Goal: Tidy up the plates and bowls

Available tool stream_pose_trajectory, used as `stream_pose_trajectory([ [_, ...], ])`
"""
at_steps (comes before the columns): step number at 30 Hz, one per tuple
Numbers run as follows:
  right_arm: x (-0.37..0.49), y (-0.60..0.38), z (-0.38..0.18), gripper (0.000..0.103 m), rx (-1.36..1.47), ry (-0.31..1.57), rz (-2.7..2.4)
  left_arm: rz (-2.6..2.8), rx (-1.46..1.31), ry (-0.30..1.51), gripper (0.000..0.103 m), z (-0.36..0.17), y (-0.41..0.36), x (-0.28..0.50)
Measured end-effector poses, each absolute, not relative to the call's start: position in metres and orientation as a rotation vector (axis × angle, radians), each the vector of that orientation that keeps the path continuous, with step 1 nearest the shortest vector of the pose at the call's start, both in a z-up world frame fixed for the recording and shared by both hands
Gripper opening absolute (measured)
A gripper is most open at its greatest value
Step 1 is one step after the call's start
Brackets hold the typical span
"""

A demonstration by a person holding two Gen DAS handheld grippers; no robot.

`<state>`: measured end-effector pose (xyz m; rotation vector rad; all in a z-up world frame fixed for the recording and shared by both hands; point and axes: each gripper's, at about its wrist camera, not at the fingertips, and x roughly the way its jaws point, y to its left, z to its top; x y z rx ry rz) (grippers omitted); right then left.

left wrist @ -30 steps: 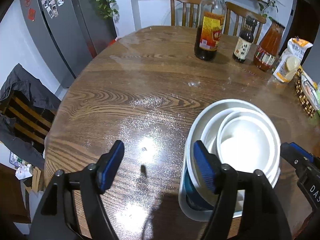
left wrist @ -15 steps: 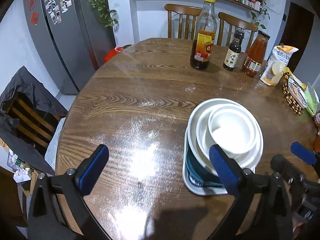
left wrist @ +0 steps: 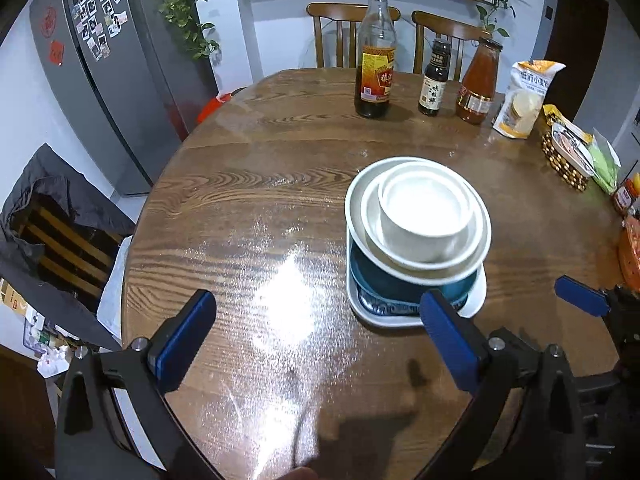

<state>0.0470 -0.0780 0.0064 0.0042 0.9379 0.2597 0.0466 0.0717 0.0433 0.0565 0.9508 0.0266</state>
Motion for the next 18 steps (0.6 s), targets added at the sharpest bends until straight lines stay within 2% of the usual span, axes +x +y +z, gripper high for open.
stream_pose_trajectory([
  [18, 0.0514, -0.0751, -0.0017, 0.093, -0.006, 0.961, 0.255, 0.025, 0.073, 0.992, 0.102, 0.0332, 0.0666, 0.0469],
])
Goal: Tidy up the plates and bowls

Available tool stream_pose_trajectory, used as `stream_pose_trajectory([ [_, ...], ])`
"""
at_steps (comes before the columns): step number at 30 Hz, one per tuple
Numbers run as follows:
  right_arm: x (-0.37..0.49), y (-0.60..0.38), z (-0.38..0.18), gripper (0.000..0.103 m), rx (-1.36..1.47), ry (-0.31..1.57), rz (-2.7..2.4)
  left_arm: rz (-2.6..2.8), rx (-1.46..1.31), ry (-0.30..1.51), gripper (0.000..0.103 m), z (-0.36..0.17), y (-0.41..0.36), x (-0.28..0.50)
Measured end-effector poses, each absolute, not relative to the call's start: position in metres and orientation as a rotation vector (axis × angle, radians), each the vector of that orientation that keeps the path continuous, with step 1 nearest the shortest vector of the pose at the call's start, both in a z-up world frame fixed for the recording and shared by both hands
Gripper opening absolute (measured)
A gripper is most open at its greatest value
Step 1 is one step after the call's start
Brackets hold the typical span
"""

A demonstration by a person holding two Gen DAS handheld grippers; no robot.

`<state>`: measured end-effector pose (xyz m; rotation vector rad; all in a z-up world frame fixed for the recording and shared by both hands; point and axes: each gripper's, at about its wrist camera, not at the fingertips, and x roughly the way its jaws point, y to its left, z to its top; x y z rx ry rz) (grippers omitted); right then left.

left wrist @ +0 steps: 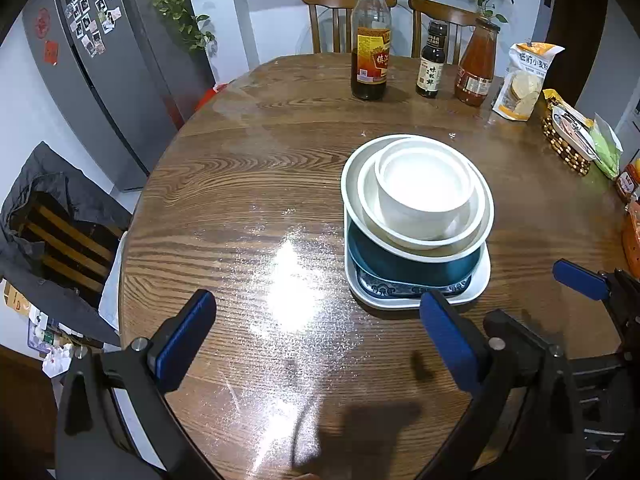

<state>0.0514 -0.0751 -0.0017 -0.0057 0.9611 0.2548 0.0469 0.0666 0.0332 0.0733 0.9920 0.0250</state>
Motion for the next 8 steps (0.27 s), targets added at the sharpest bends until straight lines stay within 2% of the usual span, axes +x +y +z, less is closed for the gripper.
stream_pose_trajectory([
  [8, 0.0546, -0.0752, -0.0029, 0.093, -0.009, 0.967, 0.252, 0.038, 0.090, 0.981, 0.102, 0.0320, 0.0663, 0.0491],
])
